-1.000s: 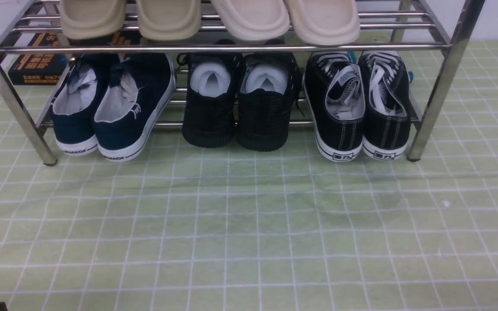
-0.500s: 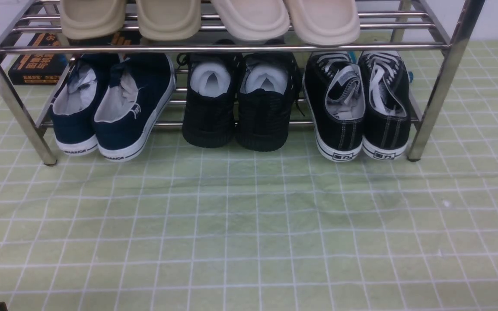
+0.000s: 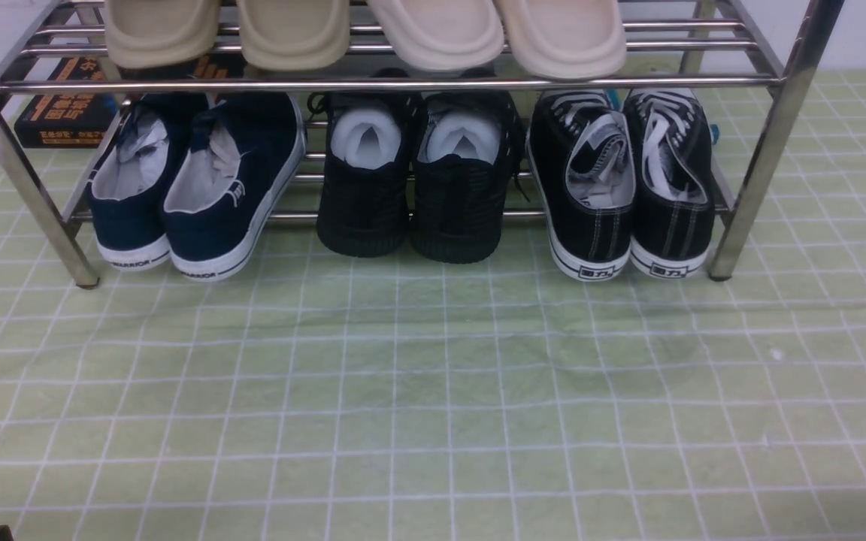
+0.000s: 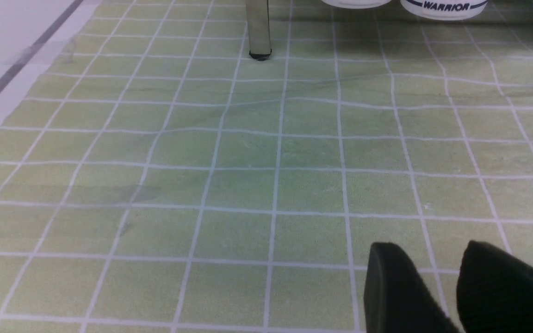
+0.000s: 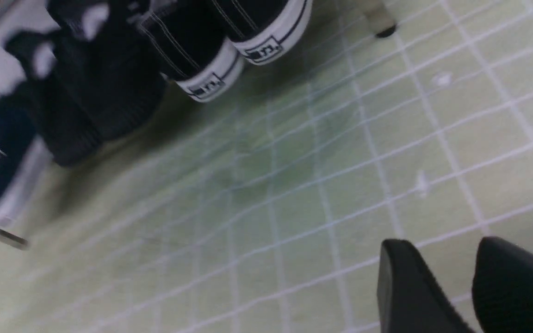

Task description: Take the shoes off the shelf with your hand from the green coffee tablecloth.

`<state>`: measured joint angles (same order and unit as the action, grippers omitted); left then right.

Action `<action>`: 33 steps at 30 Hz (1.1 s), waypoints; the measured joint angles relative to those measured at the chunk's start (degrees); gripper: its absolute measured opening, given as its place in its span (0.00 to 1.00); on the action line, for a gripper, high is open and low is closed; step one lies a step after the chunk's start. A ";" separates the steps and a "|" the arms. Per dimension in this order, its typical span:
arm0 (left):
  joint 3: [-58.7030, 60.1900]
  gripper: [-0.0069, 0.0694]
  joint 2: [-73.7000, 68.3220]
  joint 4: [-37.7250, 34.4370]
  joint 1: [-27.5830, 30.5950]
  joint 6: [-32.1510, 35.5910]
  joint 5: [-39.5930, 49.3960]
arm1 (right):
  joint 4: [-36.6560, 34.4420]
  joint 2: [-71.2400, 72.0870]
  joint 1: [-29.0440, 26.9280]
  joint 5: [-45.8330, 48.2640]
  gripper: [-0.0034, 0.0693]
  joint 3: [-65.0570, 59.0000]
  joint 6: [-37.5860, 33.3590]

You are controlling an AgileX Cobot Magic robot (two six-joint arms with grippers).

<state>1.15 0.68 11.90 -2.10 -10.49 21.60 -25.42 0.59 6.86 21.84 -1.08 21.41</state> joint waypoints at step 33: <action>0.00 0.40 0.00 0.00 0.00 0.00 0.05 | 17.70 -46.88 0.00 30.38 0.03 41.17 -16.96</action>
<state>1.15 0.68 11.90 -2.10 -10.49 21.65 -7.72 -46.29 6.86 52.22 40.08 4.45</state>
